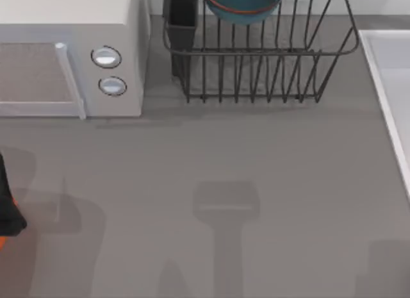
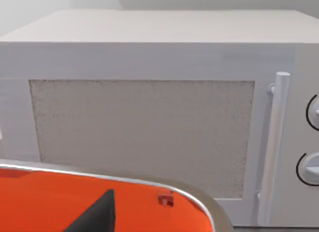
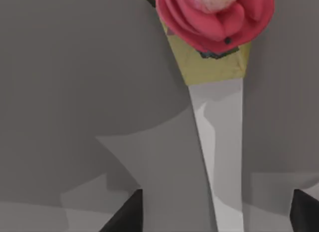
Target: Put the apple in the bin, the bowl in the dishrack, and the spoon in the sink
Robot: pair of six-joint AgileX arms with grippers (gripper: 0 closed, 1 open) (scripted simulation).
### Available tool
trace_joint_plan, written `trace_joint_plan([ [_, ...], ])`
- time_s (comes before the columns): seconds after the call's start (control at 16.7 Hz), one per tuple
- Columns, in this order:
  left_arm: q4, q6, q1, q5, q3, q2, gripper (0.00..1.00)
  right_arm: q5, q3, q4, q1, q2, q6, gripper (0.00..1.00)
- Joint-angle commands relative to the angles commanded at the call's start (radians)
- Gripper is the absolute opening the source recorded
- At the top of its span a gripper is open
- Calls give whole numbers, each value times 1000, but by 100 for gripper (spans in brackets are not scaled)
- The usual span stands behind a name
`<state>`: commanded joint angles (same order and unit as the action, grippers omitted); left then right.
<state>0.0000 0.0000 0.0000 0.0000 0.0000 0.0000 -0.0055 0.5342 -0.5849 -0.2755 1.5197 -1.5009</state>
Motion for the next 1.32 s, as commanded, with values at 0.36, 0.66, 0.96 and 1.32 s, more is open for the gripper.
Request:
trace_joint_plan([
  [0.36, 0, 0, 0, 0, 0, 0, 100, 10, 59, -135, 3, -73, 39, 0],
  [0.66, 0, 0, 0, 0, 0, 0, 100, 10, 189, -357, 2, -139, 27, 0],
  [0.96, 0, 0, 0, 0, 0, 0, 100, 11, 332, -576, -2, -234, 32, 0],
  [1.32, 0, 0, 0, 0, 0, 0, 100, 11, 343, -589, 0, -241, 35, 0],
])
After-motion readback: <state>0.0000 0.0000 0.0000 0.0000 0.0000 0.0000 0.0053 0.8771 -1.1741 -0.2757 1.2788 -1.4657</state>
